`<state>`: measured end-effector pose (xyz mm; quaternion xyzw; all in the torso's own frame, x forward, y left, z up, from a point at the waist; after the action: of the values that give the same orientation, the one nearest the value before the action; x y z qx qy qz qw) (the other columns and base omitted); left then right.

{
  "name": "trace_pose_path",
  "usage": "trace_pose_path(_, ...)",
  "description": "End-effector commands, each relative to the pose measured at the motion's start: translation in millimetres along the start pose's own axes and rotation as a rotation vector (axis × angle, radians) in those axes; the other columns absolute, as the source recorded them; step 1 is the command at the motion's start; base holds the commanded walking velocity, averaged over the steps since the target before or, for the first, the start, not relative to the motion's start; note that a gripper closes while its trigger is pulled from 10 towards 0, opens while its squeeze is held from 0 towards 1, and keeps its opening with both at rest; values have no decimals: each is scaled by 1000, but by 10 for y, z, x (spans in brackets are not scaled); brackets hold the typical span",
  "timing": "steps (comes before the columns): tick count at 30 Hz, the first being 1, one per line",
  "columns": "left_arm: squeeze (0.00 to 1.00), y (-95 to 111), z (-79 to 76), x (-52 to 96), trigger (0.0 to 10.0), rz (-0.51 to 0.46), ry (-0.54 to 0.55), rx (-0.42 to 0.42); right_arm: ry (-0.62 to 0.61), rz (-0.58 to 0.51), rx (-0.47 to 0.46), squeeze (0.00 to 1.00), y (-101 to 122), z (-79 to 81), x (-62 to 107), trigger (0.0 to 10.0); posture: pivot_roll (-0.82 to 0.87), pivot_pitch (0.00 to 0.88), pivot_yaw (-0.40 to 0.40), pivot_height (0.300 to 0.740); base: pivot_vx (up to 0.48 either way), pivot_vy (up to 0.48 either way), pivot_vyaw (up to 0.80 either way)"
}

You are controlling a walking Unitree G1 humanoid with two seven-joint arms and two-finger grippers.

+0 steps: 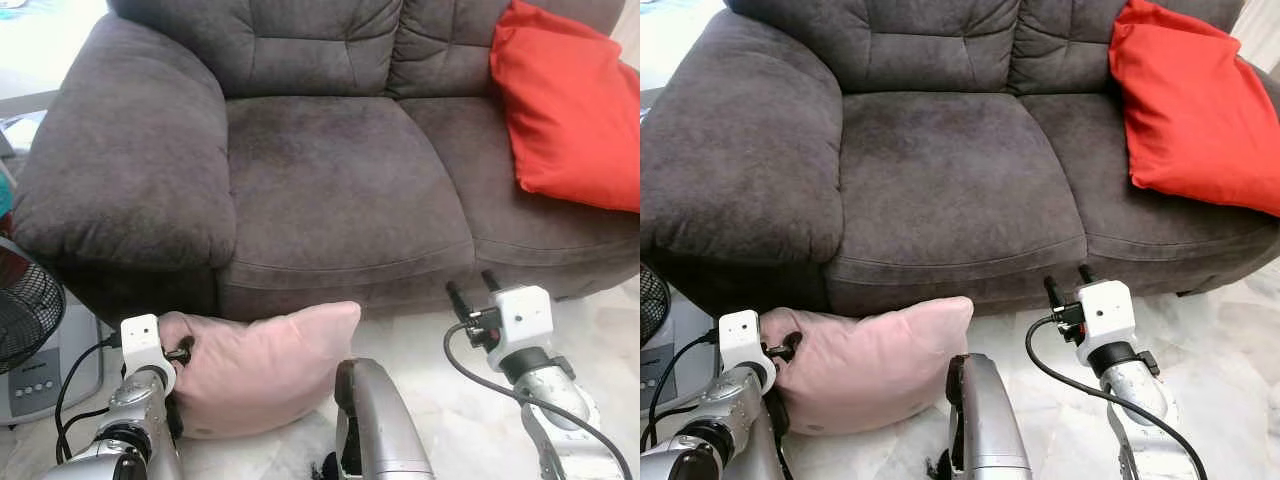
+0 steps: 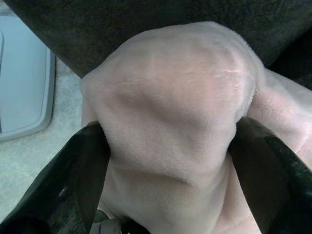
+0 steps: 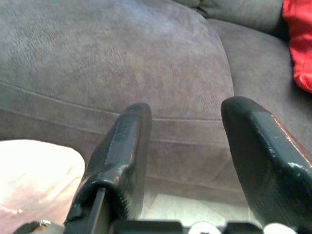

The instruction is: Move the pillow to the sofa from floor

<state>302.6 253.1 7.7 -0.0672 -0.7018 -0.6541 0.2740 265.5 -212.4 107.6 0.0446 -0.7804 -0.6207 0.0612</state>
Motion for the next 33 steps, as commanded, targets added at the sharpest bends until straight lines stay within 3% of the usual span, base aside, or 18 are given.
trace_pose_path(1, 0, -57, -21, 11, 0, 16, 11, 10, -14, 2, 5, 0, 21, -66, 34, 10000, -169, 111, -207, 465, 0, 0, 0)
trace_pose_path(33, 0, -77, 10, 23, 0, 8, 28, -7, -4, 11, -4, 0, -4, -17, -44, 10000, -126, 71, -189, 465, 0, 0, 0)
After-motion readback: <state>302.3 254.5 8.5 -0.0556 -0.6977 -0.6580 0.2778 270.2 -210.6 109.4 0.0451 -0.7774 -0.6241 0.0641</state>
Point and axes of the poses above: a point about 5 cm out from each wrist's last joint towards the gripper, its own x axis pointing back from the gripper into the wrist, its own y axis along the axis of the wrist's last joint, z = x × y, the point moved 1 cm from there along -x, pointing out of the wrist towards the gripper, and after that the axes turned 1 degree about -x, right-handed, at the moved point
